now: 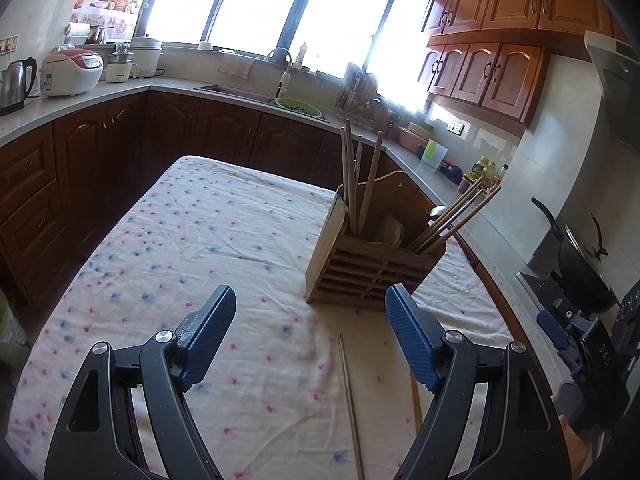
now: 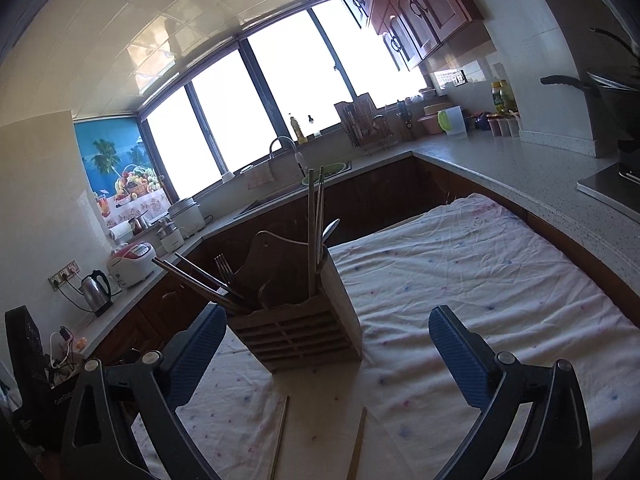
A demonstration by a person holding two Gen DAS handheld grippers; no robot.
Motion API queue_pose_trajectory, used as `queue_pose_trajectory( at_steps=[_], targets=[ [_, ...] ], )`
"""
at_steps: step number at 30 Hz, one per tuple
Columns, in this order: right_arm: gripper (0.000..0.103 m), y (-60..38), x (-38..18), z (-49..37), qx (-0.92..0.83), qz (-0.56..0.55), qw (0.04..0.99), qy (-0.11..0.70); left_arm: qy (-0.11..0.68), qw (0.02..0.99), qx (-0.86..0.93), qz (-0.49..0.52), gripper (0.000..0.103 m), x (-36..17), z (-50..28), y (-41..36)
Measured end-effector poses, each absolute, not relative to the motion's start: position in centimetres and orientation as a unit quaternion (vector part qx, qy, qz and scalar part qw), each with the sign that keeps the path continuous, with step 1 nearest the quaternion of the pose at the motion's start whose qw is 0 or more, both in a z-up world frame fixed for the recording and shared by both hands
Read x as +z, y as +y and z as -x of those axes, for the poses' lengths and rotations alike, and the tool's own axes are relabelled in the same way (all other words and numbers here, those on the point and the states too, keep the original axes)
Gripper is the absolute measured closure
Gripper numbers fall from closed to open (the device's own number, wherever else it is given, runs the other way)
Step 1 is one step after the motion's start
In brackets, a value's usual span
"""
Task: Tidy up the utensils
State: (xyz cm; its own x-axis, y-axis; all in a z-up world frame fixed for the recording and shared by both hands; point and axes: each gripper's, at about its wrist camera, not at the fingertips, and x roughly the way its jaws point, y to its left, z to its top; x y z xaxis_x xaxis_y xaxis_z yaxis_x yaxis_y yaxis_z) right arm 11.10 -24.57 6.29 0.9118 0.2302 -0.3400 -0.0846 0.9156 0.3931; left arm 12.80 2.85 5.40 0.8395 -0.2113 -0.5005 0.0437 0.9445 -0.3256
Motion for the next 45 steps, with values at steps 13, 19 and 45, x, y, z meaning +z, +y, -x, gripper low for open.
queue_pose_trajectory(
  at_steps=[13,19,45],
  targets=[
    [0.0,-22.8,7.8,-5.3,0.102,-0.159,0.969,0.162,0.233,0.962,-0.057,0.133,0.014,6.9,-6.3,3.5],
    [0.0,-22.0,9.0,-0.6,0.08,-0.11,0.987,0.083,0.183,0.977,-0.025,0.107,0.0,6.9,-2.4,3.7],
    [0.0,-21.0,3.9,3.4,0.049,-0.043,0.993,0.1,0.172,0.984,0.024,0.043,0.0,1.6,-0.4,1.7]
  ],
)
